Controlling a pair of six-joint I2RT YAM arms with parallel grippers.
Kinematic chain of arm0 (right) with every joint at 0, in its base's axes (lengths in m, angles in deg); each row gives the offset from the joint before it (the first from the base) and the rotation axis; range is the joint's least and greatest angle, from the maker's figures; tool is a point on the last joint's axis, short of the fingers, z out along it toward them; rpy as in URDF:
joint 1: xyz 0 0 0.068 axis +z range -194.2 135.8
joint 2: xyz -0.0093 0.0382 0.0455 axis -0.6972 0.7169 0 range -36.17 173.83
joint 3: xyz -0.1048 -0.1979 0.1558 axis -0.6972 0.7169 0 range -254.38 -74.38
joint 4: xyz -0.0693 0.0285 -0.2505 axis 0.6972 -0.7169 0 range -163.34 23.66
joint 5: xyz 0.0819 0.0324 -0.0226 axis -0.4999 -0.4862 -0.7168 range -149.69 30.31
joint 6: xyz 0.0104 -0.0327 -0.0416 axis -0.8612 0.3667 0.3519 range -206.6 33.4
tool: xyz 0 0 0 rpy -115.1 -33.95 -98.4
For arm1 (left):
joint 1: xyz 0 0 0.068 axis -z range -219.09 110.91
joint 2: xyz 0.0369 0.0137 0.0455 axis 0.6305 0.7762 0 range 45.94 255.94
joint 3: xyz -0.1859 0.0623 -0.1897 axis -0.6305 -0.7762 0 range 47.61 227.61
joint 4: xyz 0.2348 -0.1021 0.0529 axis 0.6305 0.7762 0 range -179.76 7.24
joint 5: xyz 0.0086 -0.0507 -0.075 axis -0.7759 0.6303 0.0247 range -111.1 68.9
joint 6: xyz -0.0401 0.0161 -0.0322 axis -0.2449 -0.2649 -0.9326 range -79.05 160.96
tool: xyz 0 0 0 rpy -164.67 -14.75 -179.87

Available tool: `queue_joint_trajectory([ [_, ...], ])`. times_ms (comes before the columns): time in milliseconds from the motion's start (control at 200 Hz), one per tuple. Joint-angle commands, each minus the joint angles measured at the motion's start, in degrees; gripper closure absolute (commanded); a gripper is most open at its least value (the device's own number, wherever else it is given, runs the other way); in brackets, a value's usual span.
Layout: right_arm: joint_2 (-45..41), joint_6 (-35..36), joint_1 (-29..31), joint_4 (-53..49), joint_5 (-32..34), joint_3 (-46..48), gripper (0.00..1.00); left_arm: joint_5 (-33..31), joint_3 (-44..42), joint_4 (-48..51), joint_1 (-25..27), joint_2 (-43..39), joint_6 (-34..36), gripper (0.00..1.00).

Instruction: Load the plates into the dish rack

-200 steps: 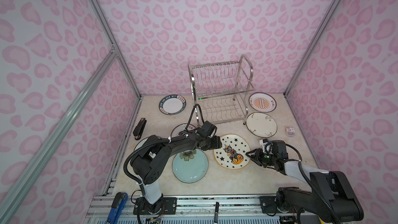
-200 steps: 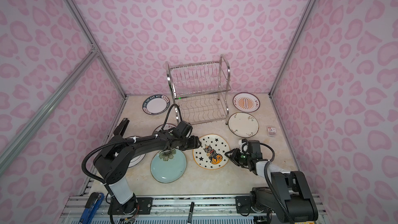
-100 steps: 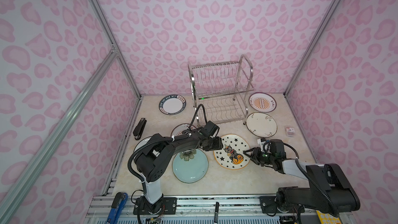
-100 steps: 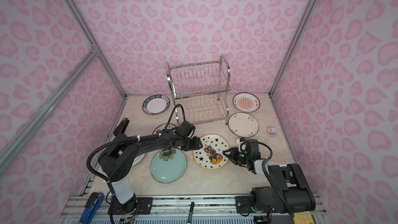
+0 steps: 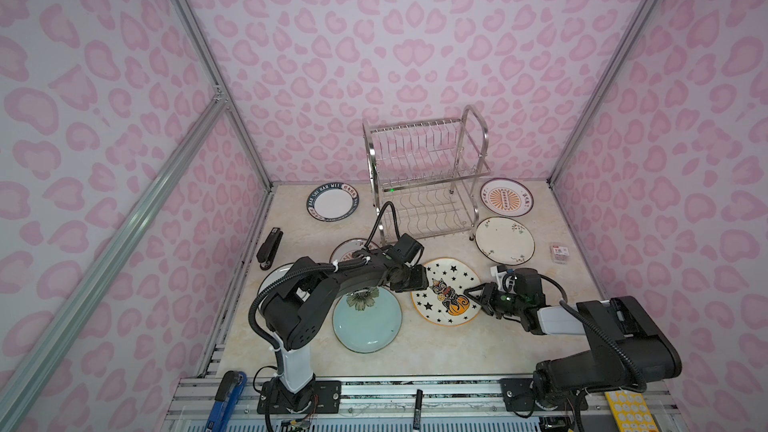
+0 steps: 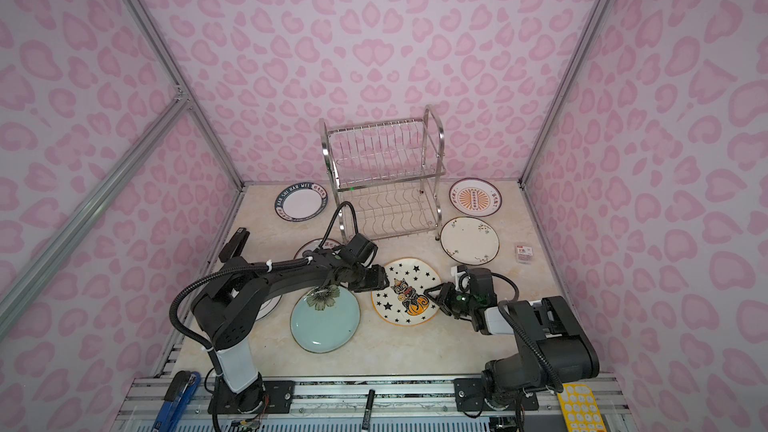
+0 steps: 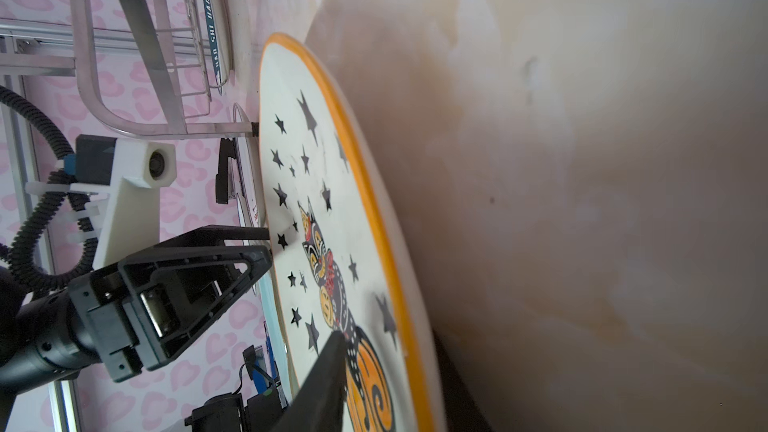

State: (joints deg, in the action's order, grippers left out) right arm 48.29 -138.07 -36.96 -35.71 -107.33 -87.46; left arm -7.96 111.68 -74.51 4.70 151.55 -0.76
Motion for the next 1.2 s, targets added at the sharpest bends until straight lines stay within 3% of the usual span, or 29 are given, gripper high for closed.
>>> queue_joint_trajectory([
  [0, 0.5, -1.2, 0.3, -1.0, 0.5, 0.5, 0.72, 2.1, 0.9, -1.9, 0.3, 0.2, 0.7, 0.43],
  [365, -4.2, 2.9, 0.0, -10.3, 1.9, -2.1, 0.85, 1.3, 0.3, -2.6, 0.3, -0.7, 0.6, 0.43],
  [590, -6.6, 4.9, -1.0, -14.3, 1.6, -3.6, 1.00, -0.4, -0.2, -2.7, 0.3, -2.8, 1.1, 0.43],
  [815, -9.9, 7.4, -2.9, -19.1, 0.9, -5.4, 1.00, -2.1, -0.5, -1.9, 0.3, -6.5, 2.6, 0.39],
  [980, -15.3, 8.7, -6.2, -23.4, -1.1, -6.8, 1.00, -4.0, -4.9, -6.9, 0.3, -13.1, 3.0, 0.33],
  [1075, -19.4, 11.6, -7.9, -29.8, -1.2, -9.7, 1.00, -6.6, -6.0, -6.9, 0.3, -17.3, 4.8, 0.30],
  [1195, -24.7, 13.2, -9.7, -35.5, -1.2, -13.2, 1.00, -14.3, -3.7, -0.4, 0.2, -22.1, 10.4, 0.27],
])
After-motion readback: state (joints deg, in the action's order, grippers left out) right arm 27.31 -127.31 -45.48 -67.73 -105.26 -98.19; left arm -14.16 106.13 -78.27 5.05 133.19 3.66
